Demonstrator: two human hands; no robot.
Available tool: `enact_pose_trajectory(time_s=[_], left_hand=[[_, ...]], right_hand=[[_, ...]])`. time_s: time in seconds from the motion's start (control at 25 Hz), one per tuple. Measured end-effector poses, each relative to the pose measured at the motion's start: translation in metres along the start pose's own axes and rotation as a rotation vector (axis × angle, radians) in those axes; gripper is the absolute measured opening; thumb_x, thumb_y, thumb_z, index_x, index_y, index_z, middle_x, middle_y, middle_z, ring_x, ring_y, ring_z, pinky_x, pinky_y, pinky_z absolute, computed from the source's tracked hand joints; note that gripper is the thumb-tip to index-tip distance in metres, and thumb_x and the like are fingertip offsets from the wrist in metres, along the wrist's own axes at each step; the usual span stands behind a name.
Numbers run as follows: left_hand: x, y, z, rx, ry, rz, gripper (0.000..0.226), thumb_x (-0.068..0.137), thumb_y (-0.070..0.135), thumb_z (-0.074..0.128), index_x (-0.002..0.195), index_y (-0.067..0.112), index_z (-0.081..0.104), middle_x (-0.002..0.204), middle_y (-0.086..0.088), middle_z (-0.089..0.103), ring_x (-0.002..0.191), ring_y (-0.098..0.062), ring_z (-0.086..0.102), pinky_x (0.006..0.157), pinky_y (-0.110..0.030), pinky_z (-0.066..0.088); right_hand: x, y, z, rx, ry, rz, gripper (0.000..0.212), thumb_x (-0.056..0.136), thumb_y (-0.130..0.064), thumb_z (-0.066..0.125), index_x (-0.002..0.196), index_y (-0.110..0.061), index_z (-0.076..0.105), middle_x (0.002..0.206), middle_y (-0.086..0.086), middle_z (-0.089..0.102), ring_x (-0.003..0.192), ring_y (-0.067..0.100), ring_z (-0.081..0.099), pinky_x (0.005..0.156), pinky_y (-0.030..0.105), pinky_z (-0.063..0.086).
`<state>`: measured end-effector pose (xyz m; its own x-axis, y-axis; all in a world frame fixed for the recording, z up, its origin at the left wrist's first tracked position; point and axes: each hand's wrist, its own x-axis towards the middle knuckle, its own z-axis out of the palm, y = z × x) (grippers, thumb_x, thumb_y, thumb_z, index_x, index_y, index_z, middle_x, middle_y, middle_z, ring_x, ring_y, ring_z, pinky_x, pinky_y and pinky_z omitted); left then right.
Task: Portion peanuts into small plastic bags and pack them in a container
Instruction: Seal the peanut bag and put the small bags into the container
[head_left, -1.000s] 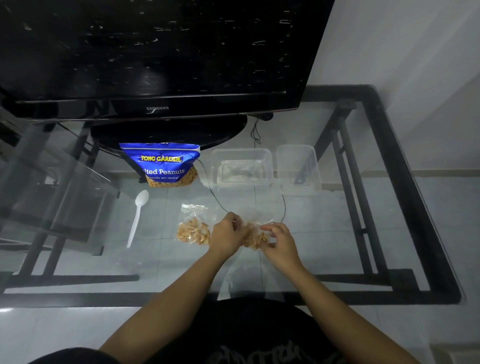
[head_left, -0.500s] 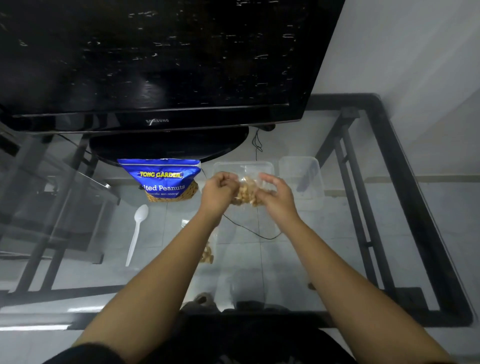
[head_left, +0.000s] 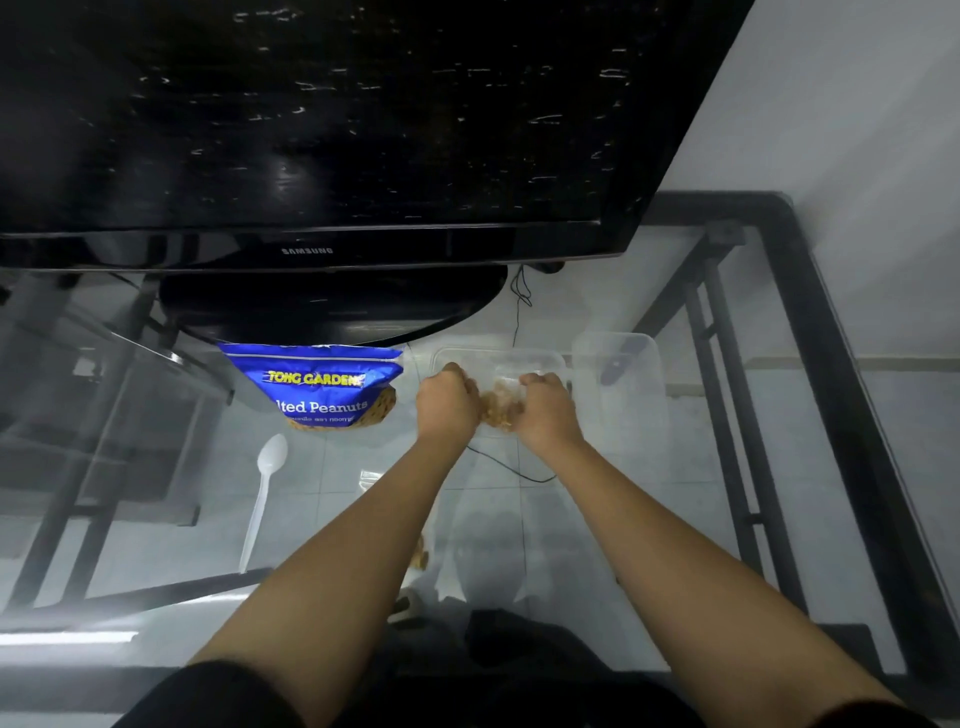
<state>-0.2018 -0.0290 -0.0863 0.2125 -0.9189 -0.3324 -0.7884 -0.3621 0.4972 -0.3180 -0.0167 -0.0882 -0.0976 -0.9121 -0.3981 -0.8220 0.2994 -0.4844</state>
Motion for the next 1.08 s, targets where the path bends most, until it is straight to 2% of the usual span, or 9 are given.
enact_pose_trajectory(time_s=[0.08, 0.2, 0.32, 0.44, 0.52, 0.64, 0.84, 0.96, 1.08], left_hand=[[0.000, -0.002, 0.000, 0.226, 0.003, 0.091, 0.022, 0.094, 0.009, 0.048, 0.113, -0.001, 0.051, 0.102, -0.020, 0.065, 0.092, -0.033, 0.064, 0.074, -0.035, 0.051], [-0.002, -0.002, -0.004, 0.376, 0.021, 0.204, 0.024, 0.093, 0.009, 0.049, 0.115, -0.002, 0.045, 0.106, -0.019, 0.064, 0.096, -0.032, 0.063, 0.075, -0.033, 0.050], [-0.019, 0.000, -0.021, 0.248, 0.105, 0.280, 0.031, 0.095, 0.017, 0.047, 0.121, 0.000, 0.046, 0.105, -0.018, 0.065, 0.096, -0.032, 0.063, 0.074, -0.033, 0.046], [-0.049, -0.038, -0.040, -0.013, 0.144, 0.297, 0.028, 0.088, 0.008, 0.055, 0.114, 0.001, 0.060, 0.097, -0.017, 0.069, 0.088, -0.033, 0.065, 0.074, -0.033, 0.049], [-0.066, -0.082, -0.042, -0.017, 0.132, 0.254, 0.025, 0.082, 0.002, 0.060, 0.106, 0.002, 0.066, 0.102, -0.018, 0.068, 0.090, -0.035, 0.064, 0.079, -0.038, 0.052], [-0.083, -0.128, -0.042, 0.042, 0.126, 0.041, 0.036, 0.080, 0.007, 0.064, 0.115, 0.006, 0.061, 0.115, -0.020, 0.059, 0.103, -0.038, 0.056, 0.089, -0.042, 0.046], [-0.104, -0.144, -0.031, -0.152, -0.036, -0.175, 0.046, 0.081, 0.011, 0.067, 0.121, 0.007, 0.045, 0.115, -0.020, 0.053, 0.099, -0.033, 0.058, 0.087, -0.039, 0.049], [-0.108, -0.133, -0.024, -0.250, -0.066, -0.218, 0.038, 0.080, 0.011, 0.067, 0.112, 0.009, 0.047, 0.093, -0.014, 0.065, 0.085, -0.030, 0.064, 0.075, -0.038, 0.053], [-0.113, -0.109, -0.012, -0.258, -0.098, -0.137, 0.035, 0.081, 0.008, 0.064, 0.111, 0.009, 0.046, 0.078, -0.008, 0.064, 0.079, -0.028, 0.064, 0.071, -0.040, 0.053]], right_hand=[[0.000, 0.000, 0.001, -0.195, 0.063, -0.048, 0.037, 0.089, -0.008, 0.054, 0.124, -0.001, 0.049, 0.134, 0.018, 0.040, 0.105, 0.032, 0.056, 0.082, 0.033, 0.046], [-0.001, -0.004, 0.001, -0.331, 0.091, -0.066, 0.032, 0.088, -0.005, 0.055, 0.120, -0.002, 0.051, 0.140, 0.019, 0.028, 0.102, 0.031, 0.051, 0.066, 0.030, 0.042], [-0.015, -0.015, -0.007, -0.301, 0.158, -0.165, 0.030, 0.088, -0.008, 0.056, 0.118, -0.003, 0.053, 0.131, 0.018, 0.034, 0.103, 0.031, 0.048, 0.066, 0.029, 0.042], [-0.049, -0.017, 0.002, -0.116, 0.114, -0.320, 0.028, 0.092, -0.019, 0.050, 0.116, -0.006, 0.056, 0.118, 0.016, 0.051, 0.098, 0.032, 0.054, 0.076, 0.032, 0.044], [-0.078, -0.012, 0.025, -0.038, -0.068, -0.333, 0.032, 0.092, -0.030, 0.051, 0.117, -0.009, 0.053, 0.115, 0.013, 0.055, 0.103, 0.029, 0.055, 0.084, 0.031, 0.042], [-0.105, -0.014, 0.071, 0.057, -0.276, -0.225, 0.049, 0.088, -0.042, 0.056, 0.124, -0.011, 0.043, 0.119, 0.012, 0.048, 0.108, 0.027, 0.051, 0.089, 0.032, 0.041], [-0.116, -0.020, 0.104, 0.351, -0.161, -0.121, 0.067, 0.076, -0.022, 0.074, 0.128, -0.010, 0.035, 0.122, 0.009, 0.038, 0.105, 0.024, 0.052, 0.088, 0.036, 0.049], [-0.115, -0.011, 0.096, 0.408, -0.142, -0.106, 0.061, 0.077, -0.014, 0.073, 0.127, -0.010, 0.038, 0.125, 0.008, 0.039, 0.094, 0.016, 0.054, 0.082, 0.032, 0.053], [-0.111, 0.009, 0.083, 0.311, -0.064, -0.118, 0.061, 0.078, -0.013, 0.070, 0.129, -0.009, 0.039, 0.127, 0.011, 0.041, 0.108, 0.023, 0.052, 0.092, 0.031, 0.047]])
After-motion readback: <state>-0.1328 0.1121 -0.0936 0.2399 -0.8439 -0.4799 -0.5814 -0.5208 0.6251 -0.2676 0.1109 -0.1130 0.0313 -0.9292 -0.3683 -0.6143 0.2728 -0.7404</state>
